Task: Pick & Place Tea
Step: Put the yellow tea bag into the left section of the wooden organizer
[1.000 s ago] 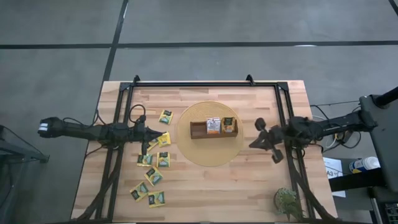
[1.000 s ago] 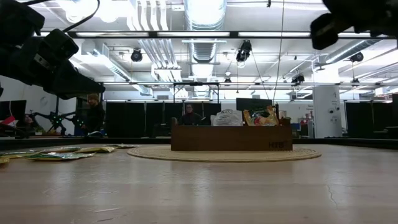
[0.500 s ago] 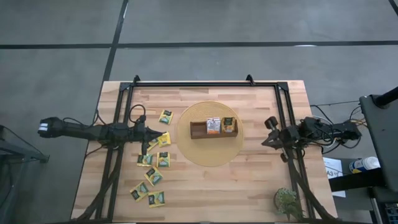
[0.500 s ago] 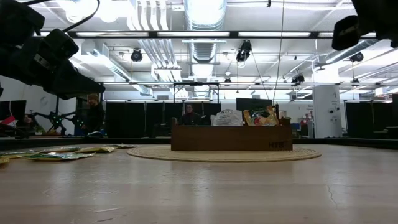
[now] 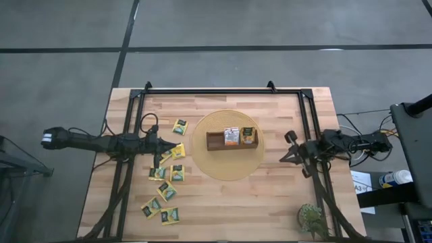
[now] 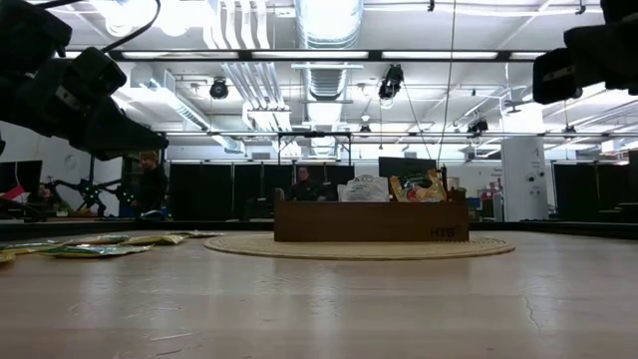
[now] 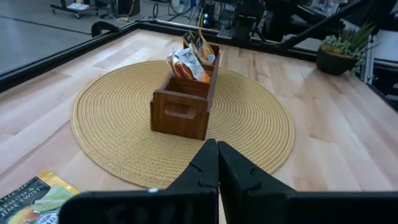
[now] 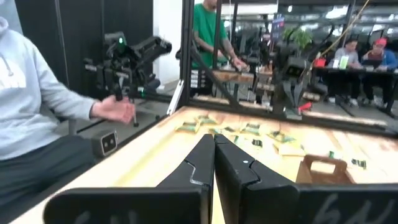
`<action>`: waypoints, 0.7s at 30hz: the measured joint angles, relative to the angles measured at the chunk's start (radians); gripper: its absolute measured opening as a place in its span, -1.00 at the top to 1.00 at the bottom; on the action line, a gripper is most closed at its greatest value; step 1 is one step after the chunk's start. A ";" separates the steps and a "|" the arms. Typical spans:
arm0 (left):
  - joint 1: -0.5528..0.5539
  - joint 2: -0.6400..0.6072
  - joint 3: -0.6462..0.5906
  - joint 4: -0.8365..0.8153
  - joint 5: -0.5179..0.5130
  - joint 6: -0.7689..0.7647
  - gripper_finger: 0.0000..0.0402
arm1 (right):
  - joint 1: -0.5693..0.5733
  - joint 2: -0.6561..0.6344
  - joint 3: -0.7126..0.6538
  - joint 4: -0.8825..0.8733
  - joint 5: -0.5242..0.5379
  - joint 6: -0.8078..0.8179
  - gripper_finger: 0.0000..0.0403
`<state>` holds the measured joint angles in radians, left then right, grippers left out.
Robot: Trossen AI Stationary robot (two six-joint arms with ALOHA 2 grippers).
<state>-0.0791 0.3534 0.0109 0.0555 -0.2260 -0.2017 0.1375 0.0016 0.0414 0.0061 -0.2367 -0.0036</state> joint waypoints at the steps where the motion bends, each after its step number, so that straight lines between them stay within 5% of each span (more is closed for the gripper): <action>1: 0.000 0.000 0.000 0.001 0.000 -0.006 1.00 | 0.000 -0.002 -0.002 -0.011 0.000 0.000 0.96; 21: 0.000 0.000 0.000 0.021 0.000 -0.012 1.00 | 0.000 0.020 -0.032 0.036 0.003 -0.016 0.96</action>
<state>-0.0788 0.3538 0.0109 0.0762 -0.2264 -0.2139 0.1374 0.0212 0.0090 0.0419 -0.2340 -0.0198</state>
